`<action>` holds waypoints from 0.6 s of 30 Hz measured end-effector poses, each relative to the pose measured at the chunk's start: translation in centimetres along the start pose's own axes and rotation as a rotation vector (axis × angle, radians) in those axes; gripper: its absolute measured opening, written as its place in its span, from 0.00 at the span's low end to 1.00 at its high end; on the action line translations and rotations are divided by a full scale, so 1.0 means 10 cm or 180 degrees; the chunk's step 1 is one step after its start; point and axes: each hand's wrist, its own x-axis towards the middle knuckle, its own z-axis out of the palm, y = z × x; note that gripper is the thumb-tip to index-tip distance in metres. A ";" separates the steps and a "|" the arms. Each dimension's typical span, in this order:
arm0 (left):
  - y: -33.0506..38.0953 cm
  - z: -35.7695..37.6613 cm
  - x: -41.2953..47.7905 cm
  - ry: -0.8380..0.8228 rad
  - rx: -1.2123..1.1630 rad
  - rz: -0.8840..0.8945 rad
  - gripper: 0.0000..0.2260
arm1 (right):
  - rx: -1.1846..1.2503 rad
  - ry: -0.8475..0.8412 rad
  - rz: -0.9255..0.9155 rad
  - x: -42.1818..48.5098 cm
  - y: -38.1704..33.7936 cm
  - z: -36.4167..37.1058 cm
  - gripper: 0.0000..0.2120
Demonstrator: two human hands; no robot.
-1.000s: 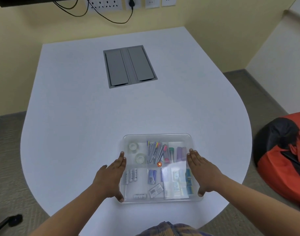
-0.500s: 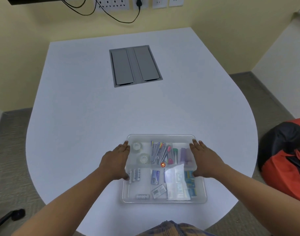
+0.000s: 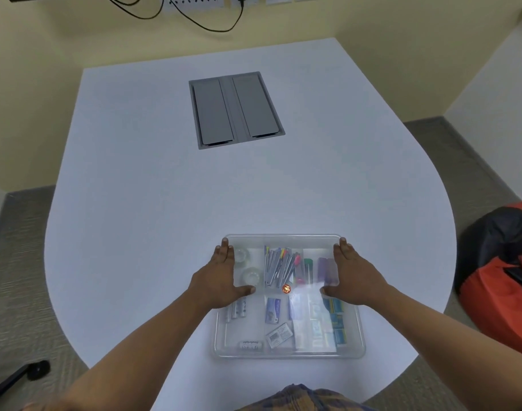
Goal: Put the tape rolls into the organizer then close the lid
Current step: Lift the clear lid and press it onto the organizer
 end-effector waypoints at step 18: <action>-0.03 0.11 -0.12 0.0415 0.0322 0.0101 0.46 | -0.0129 -0.0130 -0.0139 -0.06 -0.04 0.00 0.52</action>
